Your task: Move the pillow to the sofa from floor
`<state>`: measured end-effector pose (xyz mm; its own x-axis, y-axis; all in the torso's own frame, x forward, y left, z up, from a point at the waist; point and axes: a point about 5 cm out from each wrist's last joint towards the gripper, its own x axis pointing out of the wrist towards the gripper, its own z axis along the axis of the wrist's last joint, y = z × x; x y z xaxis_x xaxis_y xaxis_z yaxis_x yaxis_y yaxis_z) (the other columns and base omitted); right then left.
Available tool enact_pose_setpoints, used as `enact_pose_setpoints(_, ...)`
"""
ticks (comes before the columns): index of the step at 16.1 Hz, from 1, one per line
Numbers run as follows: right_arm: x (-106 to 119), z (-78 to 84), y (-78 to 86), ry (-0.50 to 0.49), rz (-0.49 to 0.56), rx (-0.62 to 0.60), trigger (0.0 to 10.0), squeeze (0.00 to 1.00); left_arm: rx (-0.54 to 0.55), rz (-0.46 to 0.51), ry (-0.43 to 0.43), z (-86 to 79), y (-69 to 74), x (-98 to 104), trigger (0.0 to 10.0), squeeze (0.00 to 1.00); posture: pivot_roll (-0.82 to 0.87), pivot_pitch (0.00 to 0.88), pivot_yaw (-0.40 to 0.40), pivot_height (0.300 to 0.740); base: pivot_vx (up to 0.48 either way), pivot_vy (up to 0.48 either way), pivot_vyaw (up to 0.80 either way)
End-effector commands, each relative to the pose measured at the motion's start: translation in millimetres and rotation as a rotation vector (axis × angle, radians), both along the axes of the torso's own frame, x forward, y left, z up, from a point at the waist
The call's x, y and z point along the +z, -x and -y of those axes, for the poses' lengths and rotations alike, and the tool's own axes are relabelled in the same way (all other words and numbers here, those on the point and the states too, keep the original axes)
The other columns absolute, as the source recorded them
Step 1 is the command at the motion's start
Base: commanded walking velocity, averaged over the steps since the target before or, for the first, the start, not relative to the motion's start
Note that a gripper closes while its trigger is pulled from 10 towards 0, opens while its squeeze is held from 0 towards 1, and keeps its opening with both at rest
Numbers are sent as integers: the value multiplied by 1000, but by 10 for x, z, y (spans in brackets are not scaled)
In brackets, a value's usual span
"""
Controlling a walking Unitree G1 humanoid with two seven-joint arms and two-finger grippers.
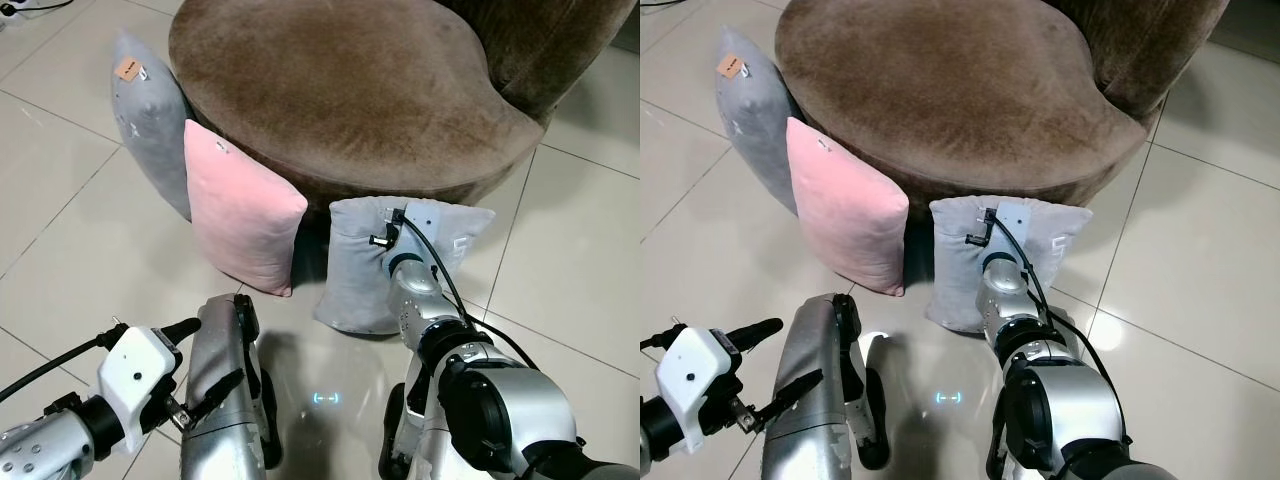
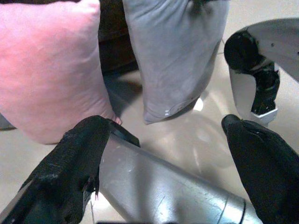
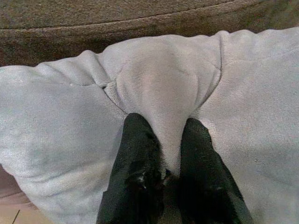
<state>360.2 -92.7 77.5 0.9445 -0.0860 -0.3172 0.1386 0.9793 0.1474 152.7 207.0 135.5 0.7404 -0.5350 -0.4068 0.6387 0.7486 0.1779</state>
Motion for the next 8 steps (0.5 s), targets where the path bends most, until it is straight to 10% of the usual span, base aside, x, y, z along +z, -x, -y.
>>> enact_pose_setpoints(1, -102, -14, 56, -11, -52, 4, 0, 0, -2, -17, -6, 3, 18, -49, 10000, 0, 213, 275, 16, 477, 0, 0, 0)
enact_pose_setpoints(8, -125, -14, 72, -10, -52, 15, 0, 0, 10, -2, -6, 6, 21, -128, 10000, 0, 212, 242, -7, 477, 0, 0, 0)
